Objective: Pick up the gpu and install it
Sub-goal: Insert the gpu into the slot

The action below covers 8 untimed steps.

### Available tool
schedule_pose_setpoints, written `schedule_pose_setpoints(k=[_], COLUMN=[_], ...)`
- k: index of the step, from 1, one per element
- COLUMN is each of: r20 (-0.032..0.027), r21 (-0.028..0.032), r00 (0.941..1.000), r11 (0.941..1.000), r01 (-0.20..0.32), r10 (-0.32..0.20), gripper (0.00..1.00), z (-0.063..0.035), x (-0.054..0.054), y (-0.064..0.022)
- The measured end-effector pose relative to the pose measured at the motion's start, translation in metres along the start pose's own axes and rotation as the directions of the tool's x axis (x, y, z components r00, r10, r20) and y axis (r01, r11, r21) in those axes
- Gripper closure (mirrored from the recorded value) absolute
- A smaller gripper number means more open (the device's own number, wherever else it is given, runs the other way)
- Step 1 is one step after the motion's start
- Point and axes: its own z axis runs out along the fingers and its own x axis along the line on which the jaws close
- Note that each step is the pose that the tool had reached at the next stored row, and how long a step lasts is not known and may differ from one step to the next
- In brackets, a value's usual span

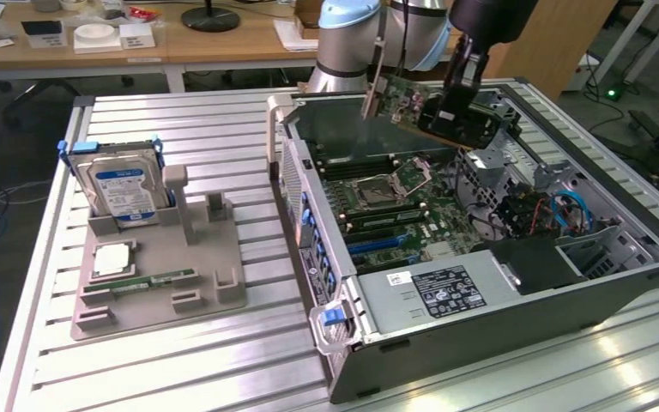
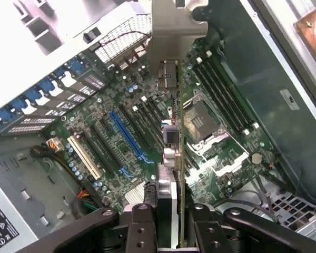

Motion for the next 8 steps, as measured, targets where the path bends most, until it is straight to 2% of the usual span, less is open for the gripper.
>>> schedule_pose_setpoints(k=[8], r20=[-0.003], r21=[-0.0016], r00=[0.9971], r11=[0.9972], r01=[0.075], r10=[-0.075], gripper=[0.72], z=[0.0003], x=[0.0013], y=[-0.0009])
